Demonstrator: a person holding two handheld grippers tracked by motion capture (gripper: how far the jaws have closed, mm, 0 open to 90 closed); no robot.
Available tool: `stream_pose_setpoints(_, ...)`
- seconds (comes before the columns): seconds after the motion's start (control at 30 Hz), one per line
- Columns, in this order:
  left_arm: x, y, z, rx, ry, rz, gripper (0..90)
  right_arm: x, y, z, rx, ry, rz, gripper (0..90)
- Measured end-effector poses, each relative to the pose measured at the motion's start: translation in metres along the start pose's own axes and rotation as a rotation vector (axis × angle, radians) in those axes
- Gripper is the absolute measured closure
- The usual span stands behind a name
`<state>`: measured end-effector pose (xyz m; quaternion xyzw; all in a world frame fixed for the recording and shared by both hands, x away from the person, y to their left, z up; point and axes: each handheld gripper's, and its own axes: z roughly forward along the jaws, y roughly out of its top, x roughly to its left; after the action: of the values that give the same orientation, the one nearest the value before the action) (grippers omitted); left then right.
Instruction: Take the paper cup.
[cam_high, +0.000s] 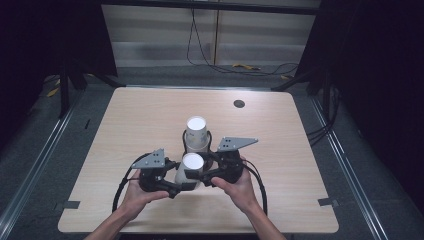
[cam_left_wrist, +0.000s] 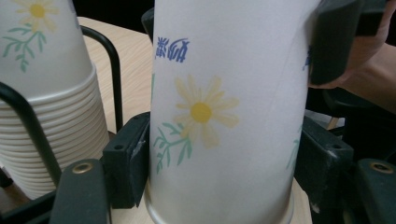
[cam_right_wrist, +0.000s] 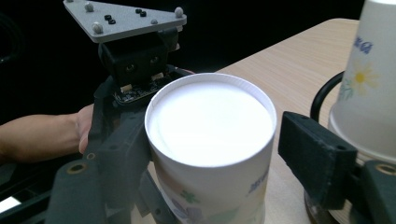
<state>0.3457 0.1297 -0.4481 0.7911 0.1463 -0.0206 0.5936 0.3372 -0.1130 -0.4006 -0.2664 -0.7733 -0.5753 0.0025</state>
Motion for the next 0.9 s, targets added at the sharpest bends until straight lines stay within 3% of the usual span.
stream_pose_setpoints(0.23, 0.004, 0.0, -0.003, 0.023, 0.009, -0.028, 29.5, -0.003, 0.0, -0.006, -0.012, -0.028, 0.001, 21.8)
stream_pose_setpoints(0.67, 0.003, 0.004, -0.007, 0.095, 0.039, -0.009, 29.3, -0.005, -0.002, -0.009, -0.014, -0.043, 0.008, 23.0)
stream_pose_setpoints(0.9, 0.007, 0.005, -0.009, 0.121, 0.042, -0.018, 29.4, -0.006, -0.003, -0.013, 0.002, -0.047, -0.005, 23.5)
